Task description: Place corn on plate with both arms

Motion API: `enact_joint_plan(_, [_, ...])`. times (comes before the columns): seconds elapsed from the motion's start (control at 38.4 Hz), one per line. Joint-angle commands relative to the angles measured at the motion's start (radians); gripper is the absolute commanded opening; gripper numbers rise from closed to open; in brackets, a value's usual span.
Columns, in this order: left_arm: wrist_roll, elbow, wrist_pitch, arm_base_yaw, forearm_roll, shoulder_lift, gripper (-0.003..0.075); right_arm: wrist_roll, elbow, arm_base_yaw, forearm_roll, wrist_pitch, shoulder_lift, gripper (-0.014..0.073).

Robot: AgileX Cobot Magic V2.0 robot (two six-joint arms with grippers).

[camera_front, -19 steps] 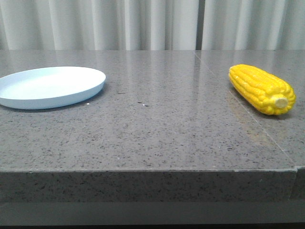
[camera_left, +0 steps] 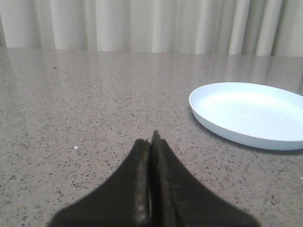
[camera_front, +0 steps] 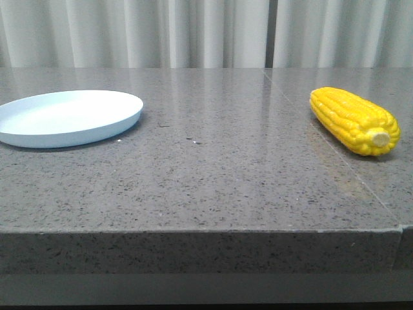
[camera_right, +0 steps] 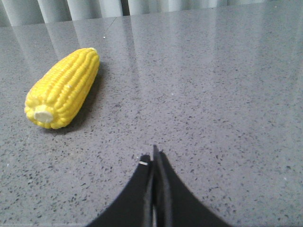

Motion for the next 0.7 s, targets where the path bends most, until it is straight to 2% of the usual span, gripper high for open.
enact_joint_plan(0.0, [0.000, 0.022, -0.080, 0.001, -0.005, -0.017, -0.0020, -0.013, -0.024, -0.003, 0.002, -0.087, -0.018, -0.0060])
enact_joint_plan(0.68, [0.000, 0.022, -0.102, 0.001, -0.005, -0.017, -0.0020, -0.012, -0.024, -0.002, 0.002, -0.111, -0.018, -0.0060])
